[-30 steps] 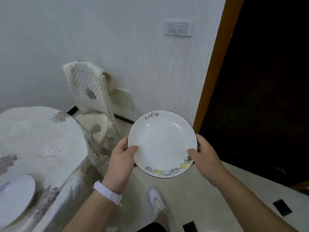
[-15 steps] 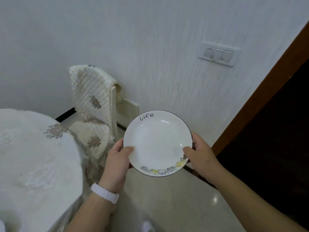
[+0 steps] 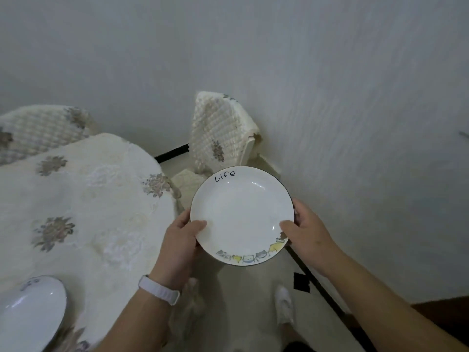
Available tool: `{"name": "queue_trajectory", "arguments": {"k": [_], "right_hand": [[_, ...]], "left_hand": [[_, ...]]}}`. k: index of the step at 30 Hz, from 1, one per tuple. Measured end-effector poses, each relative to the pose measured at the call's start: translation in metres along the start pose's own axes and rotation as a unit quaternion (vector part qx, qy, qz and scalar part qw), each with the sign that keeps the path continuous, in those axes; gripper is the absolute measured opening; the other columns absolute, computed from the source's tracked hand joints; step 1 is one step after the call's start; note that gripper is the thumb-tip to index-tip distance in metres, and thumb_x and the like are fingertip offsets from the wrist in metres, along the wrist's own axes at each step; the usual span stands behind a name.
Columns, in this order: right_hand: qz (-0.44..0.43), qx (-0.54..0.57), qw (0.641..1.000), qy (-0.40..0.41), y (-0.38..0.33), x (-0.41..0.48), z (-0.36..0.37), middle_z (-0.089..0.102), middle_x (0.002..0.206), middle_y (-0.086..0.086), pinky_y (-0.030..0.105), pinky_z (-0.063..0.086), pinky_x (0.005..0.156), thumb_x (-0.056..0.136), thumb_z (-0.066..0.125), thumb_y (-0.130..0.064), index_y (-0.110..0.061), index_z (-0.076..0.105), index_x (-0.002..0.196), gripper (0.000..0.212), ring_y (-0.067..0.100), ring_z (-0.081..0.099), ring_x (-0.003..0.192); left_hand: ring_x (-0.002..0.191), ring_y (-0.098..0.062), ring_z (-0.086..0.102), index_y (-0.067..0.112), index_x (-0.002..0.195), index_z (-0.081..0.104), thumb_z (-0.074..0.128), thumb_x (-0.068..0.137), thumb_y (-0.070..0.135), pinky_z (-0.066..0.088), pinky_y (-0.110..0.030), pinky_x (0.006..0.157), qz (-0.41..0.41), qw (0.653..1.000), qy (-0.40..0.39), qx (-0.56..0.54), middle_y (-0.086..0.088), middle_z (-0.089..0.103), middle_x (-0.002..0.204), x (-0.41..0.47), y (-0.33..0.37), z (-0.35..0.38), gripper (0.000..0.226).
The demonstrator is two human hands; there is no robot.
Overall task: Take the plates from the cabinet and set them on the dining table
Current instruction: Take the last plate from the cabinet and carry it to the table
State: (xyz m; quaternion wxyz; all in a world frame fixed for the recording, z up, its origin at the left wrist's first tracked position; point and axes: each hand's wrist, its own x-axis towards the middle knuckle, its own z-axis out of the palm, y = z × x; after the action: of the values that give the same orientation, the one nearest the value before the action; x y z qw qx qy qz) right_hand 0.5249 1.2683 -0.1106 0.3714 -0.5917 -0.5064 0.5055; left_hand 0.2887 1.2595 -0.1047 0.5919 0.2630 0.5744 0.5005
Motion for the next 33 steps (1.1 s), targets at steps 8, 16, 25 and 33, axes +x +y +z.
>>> {"name": "queue_trajectory", "arguments": {"k": [8, 16, 25, 33], "right_hand": [[-0.03, -0.003, 0.987, -0.16, -0.018, 0.141, 0.002, 0.073, 0.092, 0.0, 0.028, 0.054, 0.061, 0.086, 0.045, 0.005, -0.034, 0.062, 0.104, 0.046, 0.015, 0.066, 0.079], [-0.071, -0.064, 0.953, -0.289, -0.06, 0.258, 0.022, 0.072, 0.089, -0.001, 0.044, 0.058, 0.07, 0.084, 0.048, -0.004, -0.042, 0.057, 0.111, 0.048, 0.025, 0.067, 0.079], [-0.097, -0.093, 0.9, -0.414, -0.091, 0.307, 0.104, 0.068, 0.085, 0.008, 0.022, 0.047, 0.053, 0.085, 0.048, 0.001, -0.043, 0.057, 0.106, 0.049, 0.013, 0.058, 0.065], [-0.085, -0.148, 0.884, -0.435, -0.101, 0.338, 0.187, 0.068, 0.089, -0.003, 0.037, 0.053, 0.057, 0.086, 0.049, -0.006, -0.045, 0.054, 0.106, 0.044, 0.013, 0.057, 0.064]], "left_hand": [[0.079, -0.029, 0.073, 0.017, 0.12, 0.064, 0.048, 0.093, 0.0, 0.057, -0.036, 0.058, 0.019, 0.989, 0.139, -0.04, -0.011, 0.074, 0.103, 0.067, 0.021, 0.023, 0.037], [0.076, -0.027, 0.069, 0.015, 0.121, 0.064, 0.05, 0.09, -0.001, 0.057, -0.034, 0.055, 0.045, 0.957, 0.277, -0.075, -0.009, 0.073, 0.103, 0.109, 0.045, 0.038, 0.037], [0.074, -0.024, 0.071, 0.016, 0.122, 0.063, 0.051, 0.09, -0.001, 0.056, -0.034, 0.059, 0.055, 0.912, 0.386, -0.124, -0.007, 0.076, 0.099, 0.118, 0.058, -0.004, 0.038], [0.073, -0.024, 0.07, 0.014, 0.117, 0.066, 0.051, 0.089, -0.001, 0.056, -0.033, 0.058, 0.044, 0.893, 0.419, -0.158, -0.008, 0.075, 0.097, 0.158, 0.059, -0.07, 0.035]]}}
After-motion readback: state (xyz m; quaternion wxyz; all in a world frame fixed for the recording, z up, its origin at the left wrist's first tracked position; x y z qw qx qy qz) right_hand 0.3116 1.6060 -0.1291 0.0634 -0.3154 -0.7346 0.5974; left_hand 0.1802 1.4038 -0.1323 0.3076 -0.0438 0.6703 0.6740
